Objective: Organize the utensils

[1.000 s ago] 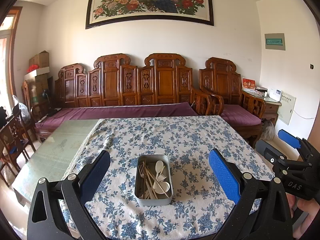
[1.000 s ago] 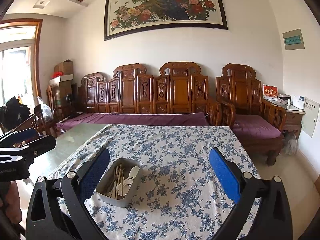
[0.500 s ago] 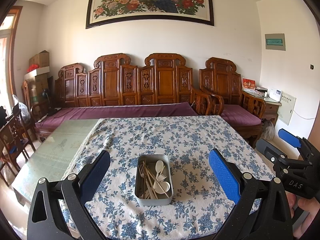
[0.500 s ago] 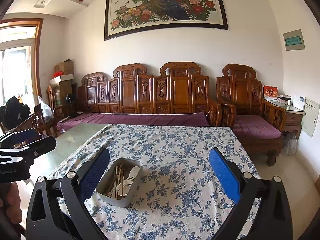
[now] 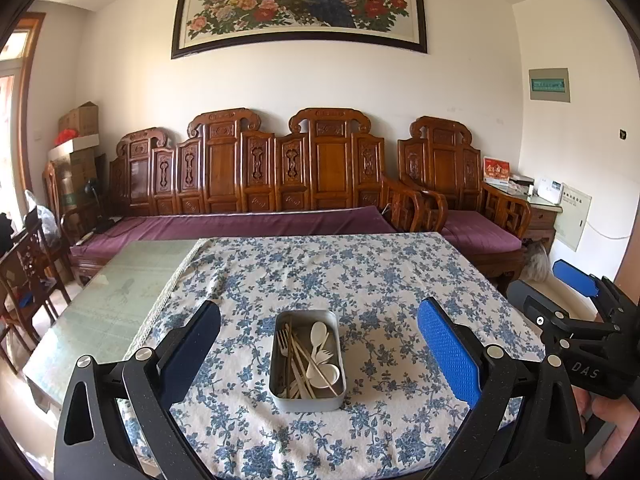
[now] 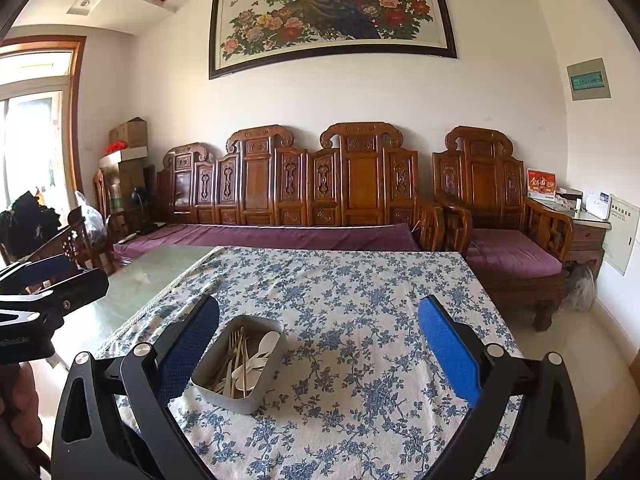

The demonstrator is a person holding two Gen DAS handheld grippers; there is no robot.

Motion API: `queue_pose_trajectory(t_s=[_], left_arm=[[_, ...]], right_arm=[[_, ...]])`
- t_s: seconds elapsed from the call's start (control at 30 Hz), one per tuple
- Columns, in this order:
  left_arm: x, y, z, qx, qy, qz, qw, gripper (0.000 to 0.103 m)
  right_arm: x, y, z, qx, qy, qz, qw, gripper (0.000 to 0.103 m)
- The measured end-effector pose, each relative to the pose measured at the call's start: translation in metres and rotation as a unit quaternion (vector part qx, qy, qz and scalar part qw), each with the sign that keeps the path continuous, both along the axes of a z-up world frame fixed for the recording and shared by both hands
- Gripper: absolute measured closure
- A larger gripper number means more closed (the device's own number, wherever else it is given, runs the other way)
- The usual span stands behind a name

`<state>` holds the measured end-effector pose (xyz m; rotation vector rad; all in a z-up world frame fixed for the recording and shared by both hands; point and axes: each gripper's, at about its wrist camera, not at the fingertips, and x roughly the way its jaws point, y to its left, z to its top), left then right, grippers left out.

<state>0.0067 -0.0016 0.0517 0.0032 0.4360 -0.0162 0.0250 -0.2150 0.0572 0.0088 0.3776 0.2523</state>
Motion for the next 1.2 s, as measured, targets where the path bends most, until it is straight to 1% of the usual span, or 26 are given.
queue_pose_trajectory(t_s=[1.2], left_arm=[[-0.0016,-0.0003,0.0012,0.003,0.000,0.002,1.0000,0.008]], right_arm=[[0.0009,0.0029,-0.0011,0.002,0.000,0.001,1.000,0.003]])
